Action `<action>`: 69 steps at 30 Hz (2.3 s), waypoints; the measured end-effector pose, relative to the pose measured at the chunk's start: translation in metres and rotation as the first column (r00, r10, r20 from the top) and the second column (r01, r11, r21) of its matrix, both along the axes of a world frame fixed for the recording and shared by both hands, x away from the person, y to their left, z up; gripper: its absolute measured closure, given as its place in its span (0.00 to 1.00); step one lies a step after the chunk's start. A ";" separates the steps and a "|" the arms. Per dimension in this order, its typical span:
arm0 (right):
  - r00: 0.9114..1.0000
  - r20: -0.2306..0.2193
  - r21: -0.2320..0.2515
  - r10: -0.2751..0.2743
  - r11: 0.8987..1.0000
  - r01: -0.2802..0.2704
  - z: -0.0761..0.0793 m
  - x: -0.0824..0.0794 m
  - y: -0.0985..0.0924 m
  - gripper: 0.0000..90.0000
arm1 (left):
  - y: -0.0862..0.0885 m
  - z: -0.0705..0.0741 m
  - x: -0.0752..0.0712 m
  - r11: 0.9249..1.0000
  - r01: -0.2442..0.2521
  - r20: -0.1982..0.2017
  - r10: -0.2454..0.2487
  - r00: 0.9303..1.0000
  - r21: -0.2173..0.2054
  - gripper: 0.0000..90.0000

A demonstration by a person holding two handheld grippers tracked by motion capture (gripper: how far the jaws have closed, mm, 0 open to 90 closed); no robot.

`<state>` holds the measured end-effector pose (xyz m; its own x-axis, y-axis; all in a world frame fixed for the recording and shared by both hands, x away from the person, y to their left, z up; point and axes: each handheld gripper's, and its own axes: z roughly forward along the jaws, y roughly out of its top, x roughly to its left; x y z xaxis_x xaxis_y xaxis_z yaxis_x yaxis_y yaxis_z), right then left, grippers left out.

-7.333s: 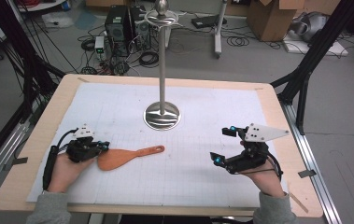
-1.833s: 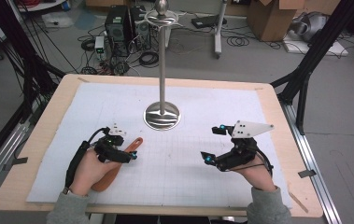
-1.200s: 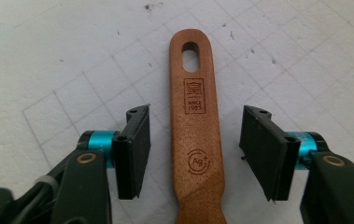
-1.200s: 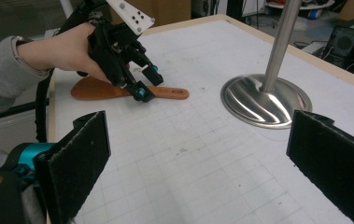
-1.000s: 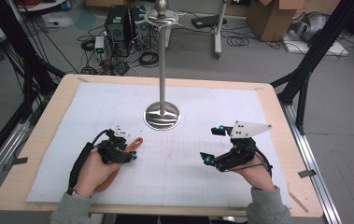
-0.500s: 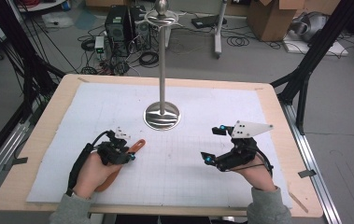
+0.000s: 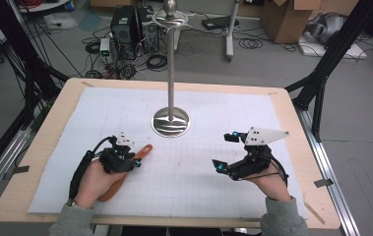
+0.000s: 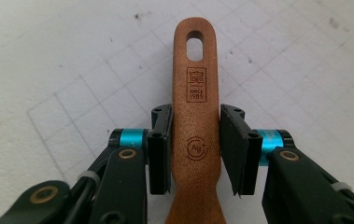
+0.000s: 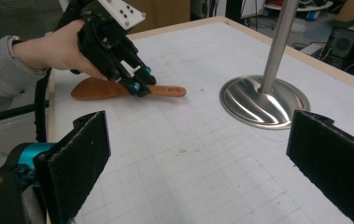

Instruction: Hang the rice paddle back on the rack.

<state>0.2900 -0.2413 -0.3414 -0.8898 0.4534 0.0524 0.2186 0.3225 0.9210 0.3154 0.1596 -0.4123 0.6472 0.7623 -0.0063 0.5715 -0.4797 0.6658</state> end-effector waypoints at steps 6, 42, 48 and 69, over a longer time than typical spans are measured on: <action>1.000 0.009 -0.005 0.000 1.000 0.000 0.000 0.000 0.001 0.06 | 0.012 0.018 -0.005 0.999 -0.002 0.052 0.005 0.999 -0.051 0.72; 1.000 0.002 -0.013 0.008 1.000 -0.008 -0.001 0.000 0.003 0.06 | 0.058 0.064 -0.027 0.951 0.130 0.301 -0.042 0.953 -0.281 0.72; 1.000 -0.005 -0.016 0.007 1.000 -0.007 -0.001 0.001 0.004 0.05 | 0.066 0.071 -0.027 0.942 0.145 0.329 -0.040 0.944 -0.303 0.72; 0.999 0.031 0.039 0.013 0.999 -0.014 0.008 -0.006 -0.005 0.06 | 0.078 0.109 -0.007 0.930 0.166 0.401 -0.022 0.916 -0.329 0.72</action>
